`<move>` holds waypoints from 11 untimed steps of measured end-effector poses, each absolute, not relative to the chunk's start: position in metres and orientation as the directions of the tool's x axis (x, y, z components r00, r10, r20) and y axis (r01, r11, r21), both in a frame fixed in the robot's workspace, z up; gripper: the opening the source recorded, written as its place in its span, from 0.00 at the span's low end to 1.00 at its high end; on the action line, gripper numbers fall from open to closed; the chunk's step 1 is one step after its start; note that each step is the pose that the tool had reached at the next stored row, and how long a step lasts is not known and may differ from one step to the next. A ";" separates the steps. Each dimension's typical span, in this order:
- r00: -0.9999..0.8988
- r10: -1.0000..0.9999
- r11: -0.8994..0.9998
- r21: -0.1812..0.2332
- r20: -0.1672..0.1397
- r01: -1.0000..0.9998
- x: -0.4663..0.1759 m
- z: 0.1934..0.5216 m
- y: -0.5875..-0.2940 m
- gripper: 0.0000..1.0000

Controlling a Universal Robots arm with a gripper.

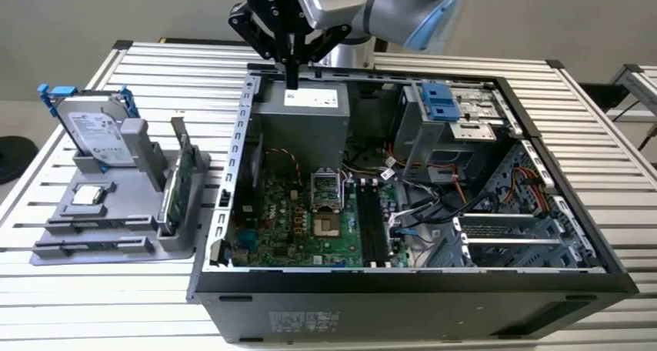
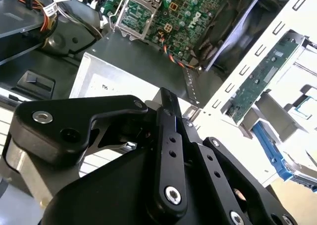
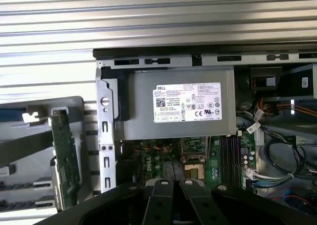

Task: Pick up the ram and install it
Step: 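Reach for the ram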

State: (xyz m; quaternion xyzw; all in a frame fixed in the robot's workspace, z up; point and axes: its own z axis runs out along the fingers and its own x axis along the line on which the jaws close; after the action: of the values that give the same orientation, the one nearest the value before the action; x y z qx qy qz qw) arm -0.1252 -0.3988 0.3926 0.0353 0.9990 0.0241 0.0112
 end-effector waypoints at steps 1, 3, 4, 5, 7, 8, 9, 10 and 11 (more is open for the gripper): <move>-0.997 0.071 0.996 0.049 -0.021 0.070 -0.126 0.393 -0.399 0.00; -0.997 0.071 0.996 0.049 -0.021 0.070 -0.127 0.393 -0.399 0.00; -0.997 0.071 0.996 0.049 -0.021 0.070 -0.127 0.393 -0.399 0.00; -0.997 0.071 0.996 0.049 -0.021 0.070 -0.128 0.393 -0.399 0.00; -0.997 0.071 0.996 0.049 -0.021 0.070 -0.129 0.393 -0.399 0.00; -0.997 0.071 0.996 0.049 -0.021 0.070 -0.129 0.393 -0.399 0.00; -0.997 0.071 0.996 0.049 -0.021 0.070 -0.129 0.393 -0.399 0.00; -0.997 0.071 0.996 0.049 -0.021 0.070 -0.130 0.393 -0.399 0.00; -0.997 0.071 0.996 0.049 -0.021 0.070 -0.130 0.393 -0.399 0.00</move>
State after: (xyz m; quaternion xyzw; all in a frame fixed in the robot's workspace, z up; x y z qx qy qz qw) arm -0.1303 -0.3988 0.3926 0.0353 0.9990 0.0241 0.0112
